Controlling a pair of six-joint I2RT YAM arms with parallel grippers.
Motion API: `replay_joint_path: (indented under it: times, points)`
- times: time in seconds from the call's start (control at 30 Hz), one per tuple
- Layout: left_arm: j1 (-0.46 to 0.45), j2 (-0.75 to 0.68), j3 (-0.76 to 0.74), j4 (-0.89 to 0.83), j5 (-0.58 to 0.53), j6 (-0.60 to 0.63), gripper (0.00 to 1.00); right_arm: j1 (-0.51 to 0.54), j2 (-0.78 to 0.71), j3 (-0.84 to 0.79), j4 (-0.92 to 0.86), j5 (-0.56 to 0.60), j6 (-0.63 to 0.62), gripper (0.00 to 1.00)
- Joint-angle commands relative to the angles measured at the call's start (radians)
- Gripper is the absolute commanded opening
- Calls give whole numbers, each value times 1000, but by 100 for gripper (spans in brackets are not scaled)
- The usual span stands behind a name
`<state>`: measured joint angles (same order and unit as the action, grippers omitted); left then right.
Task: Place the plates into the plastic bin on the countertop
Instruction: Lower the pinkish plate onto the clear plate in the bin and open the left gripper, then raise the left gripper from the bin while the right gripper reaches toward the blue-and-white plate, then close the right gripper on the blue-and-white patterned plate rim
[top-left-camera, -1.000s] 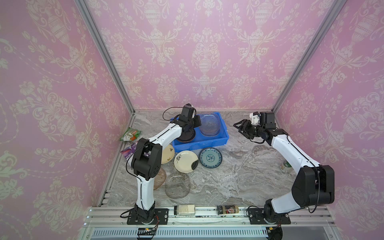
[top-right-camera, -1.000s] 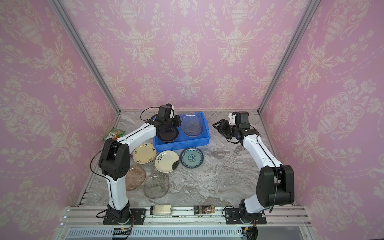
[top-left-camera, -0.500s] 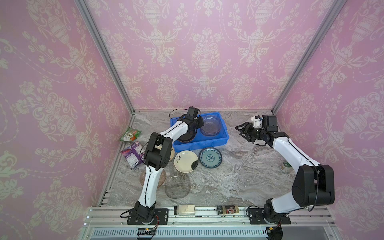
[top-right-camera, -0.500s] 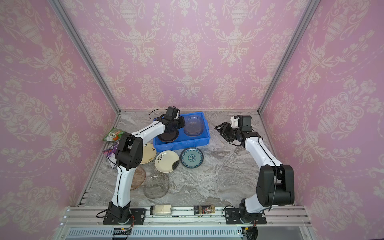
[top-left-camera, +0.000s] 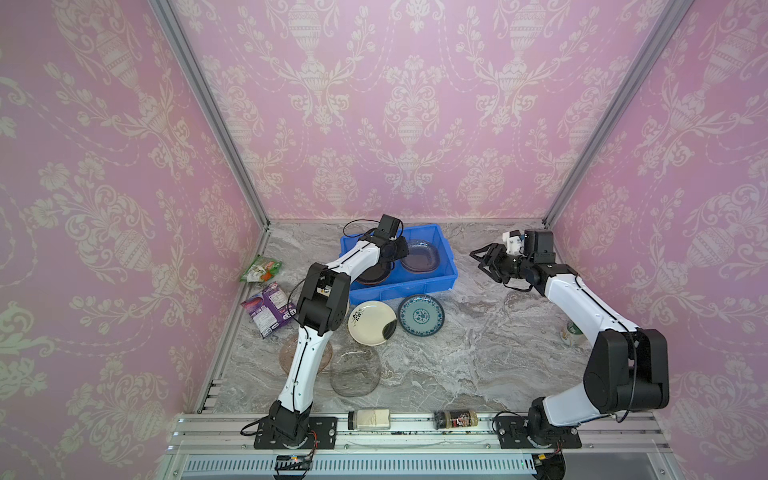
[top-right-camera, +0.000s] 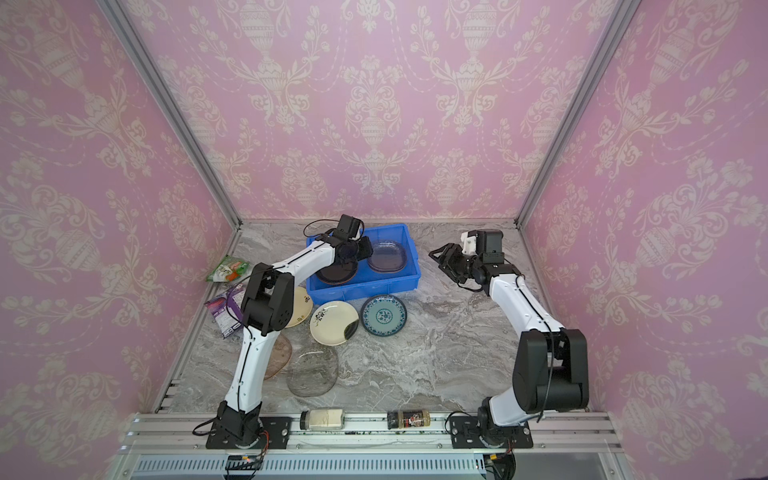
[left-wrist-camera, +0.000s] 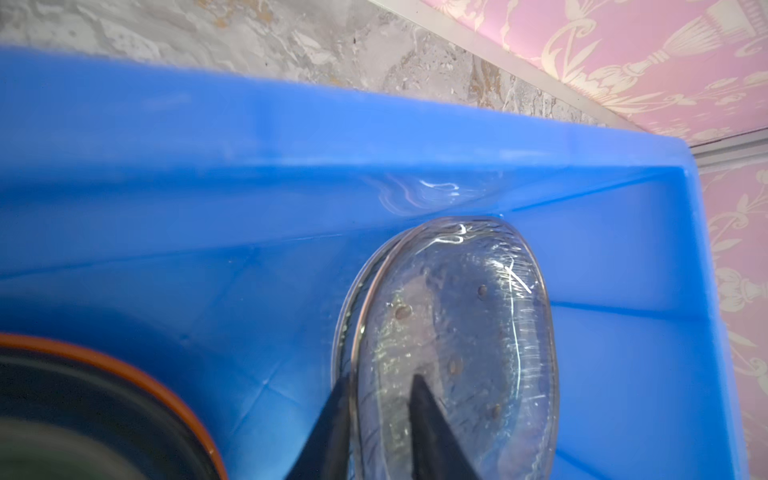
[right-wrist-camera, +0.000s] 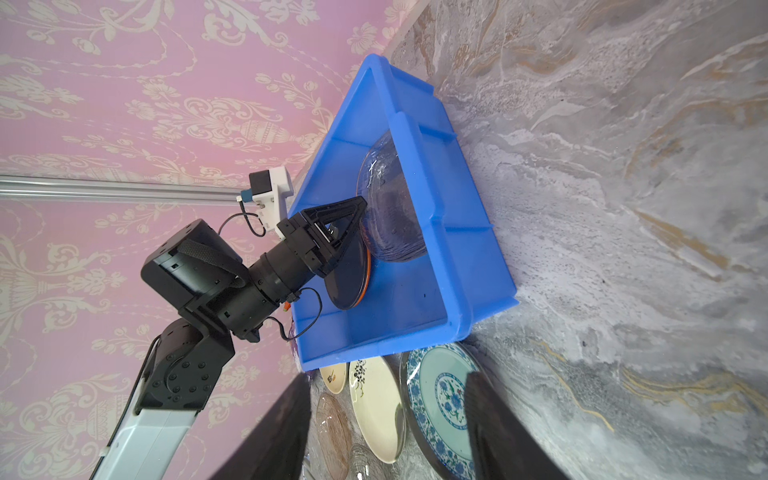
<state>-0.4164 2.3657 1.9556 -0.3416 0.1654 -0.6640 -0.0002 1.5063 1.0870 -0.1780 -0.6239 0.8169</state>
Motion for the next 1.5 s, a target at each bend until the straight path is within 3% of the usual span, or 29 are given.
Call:
replay_joint_path:
  times: [0.0, 0.33, 0.47, 0.53, 0.83, 1.07, 1.2, 1.47]
  points:
    - [-2, 8, 62, -50, -22, 44, 42, 5, -5, -10, 20, -15, 21, 60]
    - [-4, -10, 165, -140, -48, 113, 49, 35, -16, 12, -21, 11, -11, 59]
    - [-19, -86, 115, -127, -71, 146, 78, 74, -38, 12, -58, 43, -62, 56]
    - [-25, -160, 49, -91, -68, 153, 99, 105, -67, -6, -84, 78, -103, 55]
    - [-25, -561, -427, 137, 7, 112, 99, 201, -201, -300, 59, 108, -76, 52]
    - [-27, -822, -700, 153, 61, 145, 99, 209, -212, -459, 169, 95, -53, 49]
    - [-27, -890, -756, 79, 95, 136, 99, 225, -187, -499, 212, 99, -49, 47]
    - [-28, -963, -889, 102, 168, 121, 99, 278, -89, -538, 335, 111, -17, 41]
